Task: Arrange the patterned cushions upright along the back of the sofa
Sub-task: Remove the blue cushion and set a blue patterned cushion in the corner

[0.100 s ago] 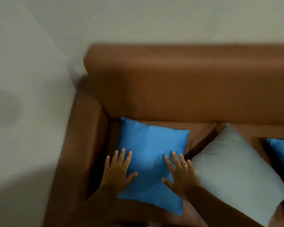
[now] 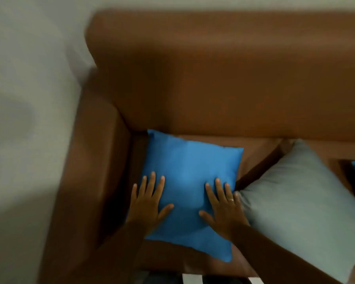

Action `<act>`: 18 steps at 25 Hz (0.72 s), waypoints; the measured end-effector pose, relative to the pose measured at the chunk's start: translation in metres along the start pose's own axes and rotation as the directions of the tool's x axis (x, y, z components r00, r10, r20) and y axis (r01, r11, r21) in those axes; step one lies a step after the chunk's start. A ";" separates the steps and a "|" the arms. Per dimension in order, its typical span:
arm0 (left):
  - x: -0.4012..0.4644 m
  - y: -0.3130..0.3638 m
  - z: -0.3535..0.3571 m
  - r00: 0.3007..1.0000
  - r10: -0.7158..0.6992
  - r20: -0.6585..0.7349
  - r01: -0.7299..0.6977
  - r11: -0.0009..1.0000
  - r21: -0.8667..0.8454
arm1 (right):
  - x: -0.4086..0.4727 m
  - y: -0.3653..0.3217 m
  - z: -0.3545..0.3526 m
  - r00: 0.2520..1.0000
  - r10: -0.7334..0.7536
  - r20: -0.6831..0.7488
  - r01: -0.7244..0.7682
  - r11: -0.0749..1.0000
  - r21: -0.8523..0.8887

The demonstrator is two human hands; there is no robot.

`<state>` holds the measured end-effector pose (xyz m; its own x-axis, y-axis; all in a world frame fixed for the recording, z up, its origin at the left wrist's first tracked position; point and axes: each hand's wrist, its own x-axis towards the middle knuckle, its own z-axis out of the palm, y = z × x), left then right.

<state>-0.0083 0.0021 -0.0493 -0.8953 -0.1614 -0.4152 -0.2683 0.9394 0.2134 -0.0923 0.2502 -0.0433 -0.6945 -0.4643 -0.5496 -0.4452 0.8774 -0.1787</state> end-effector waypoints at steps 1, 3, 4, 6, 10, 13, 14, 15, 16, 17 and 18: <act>0.009 -0.003 0.018 1.000 -0.009 -0.020 0.008 1.000 -0.007 | 0.012 0.000 0.022 0.999 0.023 -0.039 -0.022 1.000 0.004; 0.017 -0.013 0.045 0.998 -0.002 -0.059 0.000 1.000 -0.032 | 0.023 -0.003 0.053 0.991 0.057 -0.124 -0.052 0.998 0.047; 0.014 -0.014 0.053 0.997 0.014 -0.072 -0.016 0.999 -0.034 | 0.020 -0.005 0.060 0.987 0.050 -0.154 -0.040 0.997 0.065; 0.007 -0.020 0.057 0.994 0.037 -0.098 -0.044 0.997 -0.064 | 0.011 -0.007 0.063 0.974 0.037 -0.224 -0.009 0.992 0.125; 0.011 -0.030 0.037 0.997 -0.016 -0.077 0.000 0.979 -0.203 | 0.019 -0.005 0.029 0.909 0.366 -0.200 -0.199 0.803 0.562; 0.015 -0.043 0.029 0.963 -0.252 0.091 0.261 0.805 -0.533 | 0.045 0.012 0.005 0.780 0.593 0.202 -0.466 0.334 0.819; 0.016 -0.045 0.028 0.939 -0.290 0.183 0.341 0.729 -0.594 | 0.052 0.017 -0.001 0.770 0.554 0.317 -0.492 0.197 0.848; 0.019 -0.046 0.025 0.925 -0.290 0.244 0.379 0.705 -0.599 | 0.057 0.020 -0.007 0.785 0.498 0.369 -0.474 0.099 0.875; 0.022 -0.046 0.020 0.918 -0.276 0.286 0.395 0.711 -0.581 | 0.058 0.022 -0.015 0.814 0.446 0.373 -0.440 0.055 0.896; 0.029 -0.047 0.011 0.916 -0.258 0.308 0.395 0.713 -0.579 | 0.056 0.022 -0.023 0.844 0.402 0.354 -0.412 0.065 0.909; 0.034 -0.050 -0.002 0.913 -0.228 0.339 0.397 0.691 -0.604 | 0.050 0.019 -0.034 0.874 0.358 0.328 -0.380 0.081 0.922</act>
<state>-0.0262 -0.0509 -0.0719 -0.6353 -0.2591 -0.7275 -0.7559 0.4018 0.5170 -0.1543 0.2400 -0.0465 -0.5808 -0.0519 -0.8124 0.7484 0.3586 -0.5579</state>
